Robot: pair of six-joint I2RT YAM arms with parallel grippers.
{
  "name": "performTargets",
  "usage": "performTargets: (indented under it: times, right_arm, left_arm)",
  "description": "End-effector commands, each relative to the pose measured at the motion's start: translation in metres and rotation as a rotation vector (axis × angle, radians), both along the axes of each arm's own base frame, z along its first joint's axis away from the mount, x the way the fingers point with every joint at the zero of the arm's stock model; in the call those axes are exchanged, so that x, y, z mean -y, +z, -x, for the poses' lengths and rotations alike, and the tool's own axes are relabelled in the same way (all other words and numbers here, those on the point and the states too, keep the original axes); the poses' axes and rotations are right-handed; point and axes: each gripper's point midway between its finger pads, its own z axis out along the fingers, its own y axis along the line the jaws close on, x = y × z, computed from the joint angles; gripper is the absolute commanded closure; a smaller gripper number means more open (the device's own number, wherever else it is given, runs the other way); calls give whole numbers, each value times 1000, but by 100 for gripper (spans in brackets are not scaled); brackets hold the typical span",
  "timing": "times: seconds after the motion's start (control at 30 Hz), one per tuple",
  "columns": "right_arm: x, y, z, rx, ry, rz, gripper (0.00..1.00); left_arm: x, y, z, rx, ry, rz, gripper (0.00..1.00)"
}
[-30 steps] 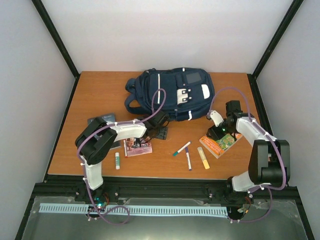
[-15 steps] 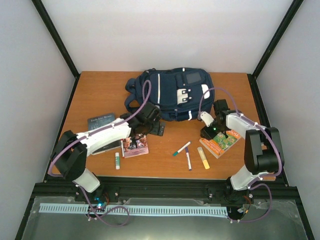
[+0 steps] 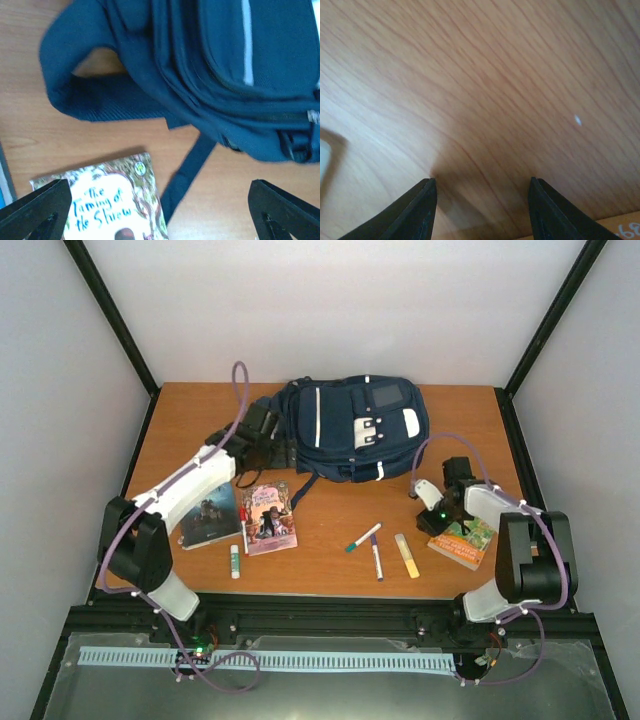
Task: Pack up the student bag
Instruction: Move the book to the center of the board.
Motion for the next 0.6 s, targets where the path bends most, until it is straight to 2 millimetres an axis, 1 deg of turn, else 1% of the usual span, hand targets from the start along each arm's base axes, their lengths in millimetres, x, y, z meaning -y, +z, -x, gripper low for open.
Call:
performTargets:
  times: [0.0, 0.1, 0.2, 0.27, 0.33, 0.4, 0.47, 0.5, 0.57]
  right_arm:
    - [29, -6, 24, -55, -30, 59, 48]
    - [29, 2, 26, -48, -41, 34, 48]
    - [13, 24, 20, 0, -34, -65, 48]
    - [2, 42, 8, 40, -46, -141, 44]
    - [-9, 64, -9, 86, -59, -222, 42]
    - [-20, 82, -23, 106, -64, -307, 41]
    - [-33, 97, -33, 112, -54, -395, 40]
    - [-38, 102, -36, 116, -38, -434, 40]
    - [-42, 103, -46, 125, -48, -466, 39]
  left_arm:
    - [-16, 15, -33, -2, 71, 81, 0]
    - [-31, 13, -59, -1, 116, 93, 0]
    - [-42, 7, -90, -15, 138, 170, 4]
    - [-54, -4, -111, -28, 165, 209, 4]
    - [-60, -13, -131, -30, 169, 244, 4]
    - [-61, -24, -150, -38, 146, 252, 3]
    - [-57, -37, -165, -46, 100, 243, 0]
    - [-55, -45, -170, -52, 82, 237, 0]
    - [-48, -58, -177, -65, 40, 247, 0]
